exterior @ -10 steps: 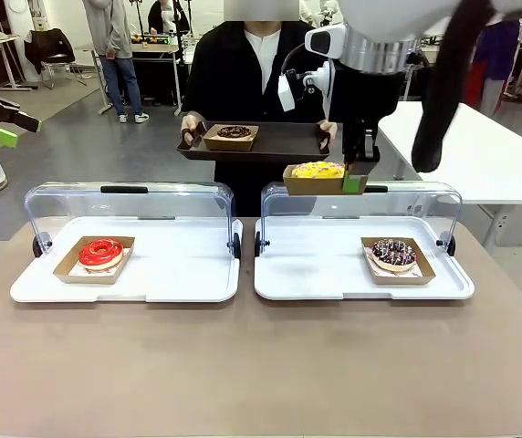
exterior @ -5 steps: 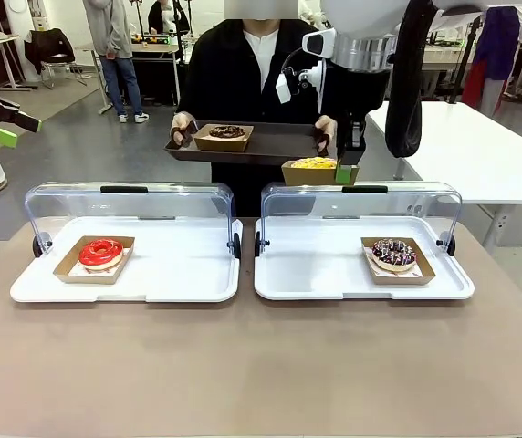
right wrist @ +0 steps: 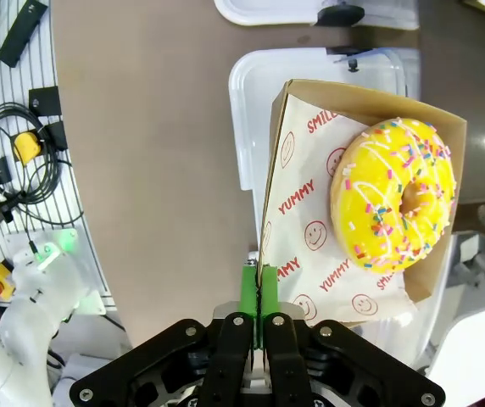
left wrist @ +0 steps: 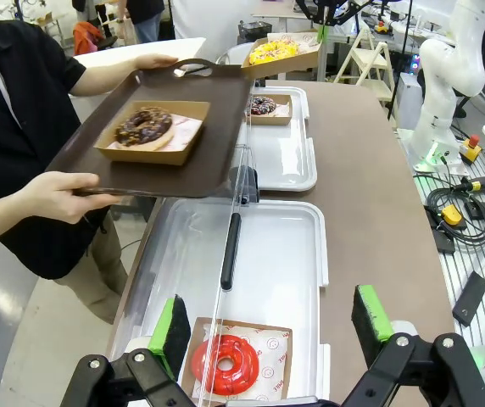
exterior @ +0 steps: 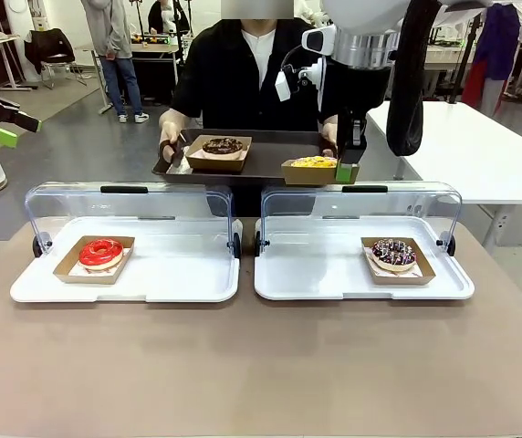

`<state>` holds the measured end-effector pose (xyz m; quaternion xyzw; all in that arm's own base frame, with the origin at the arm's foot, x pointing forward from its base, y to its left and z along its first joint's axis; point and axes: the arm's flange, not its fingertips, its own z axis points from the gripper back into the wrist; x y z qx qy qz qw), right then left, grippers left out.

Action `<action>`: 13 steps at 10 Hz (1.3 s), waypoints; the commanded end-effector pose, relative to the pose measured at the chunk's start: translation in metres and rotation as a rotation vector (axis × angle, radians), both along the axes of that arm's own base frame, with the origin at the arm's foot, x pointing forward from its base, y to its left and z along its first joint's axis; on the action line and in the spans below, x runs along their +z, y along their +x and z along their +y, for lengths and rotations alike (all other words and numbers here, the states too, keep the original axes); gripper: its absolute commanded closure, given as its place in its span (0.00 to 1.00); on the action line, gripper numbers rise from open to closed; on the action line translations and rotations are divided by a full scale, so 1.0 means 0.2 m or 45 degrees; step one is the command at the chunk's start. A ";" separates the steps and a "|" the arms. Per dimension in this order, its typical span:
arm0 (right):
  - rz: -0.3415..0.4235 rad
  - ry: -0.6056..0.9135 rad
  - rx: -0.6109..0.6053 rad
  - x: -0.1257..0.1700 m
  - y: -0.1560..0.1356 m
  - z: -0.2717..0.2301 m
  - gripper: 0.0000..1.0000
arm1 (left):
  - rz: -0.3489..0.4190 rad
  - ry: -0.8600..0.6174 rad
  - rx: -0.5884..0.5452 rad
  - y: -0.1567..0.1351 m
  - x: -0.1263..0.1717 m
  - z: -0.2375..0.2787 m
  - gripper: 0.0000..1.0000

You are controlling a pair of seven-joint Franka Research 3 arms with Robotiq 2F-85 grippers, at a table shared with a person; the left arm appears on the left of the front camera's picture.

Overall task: Provide the desired donut to the person.
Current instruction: Place the picked Paper togo box onto the Handle tray extended by the person.

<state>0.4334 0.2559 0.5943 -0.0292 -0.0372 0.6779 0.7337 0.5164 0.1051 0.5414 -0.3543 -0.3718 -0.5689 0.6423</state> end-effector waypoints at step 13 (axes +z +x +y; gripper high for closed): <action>-0.065 0.007 0.080 0.11 -0.02 0.07 0.99 | 0.008 -0.004 0.003 -0.01 0.01 0.00 0.00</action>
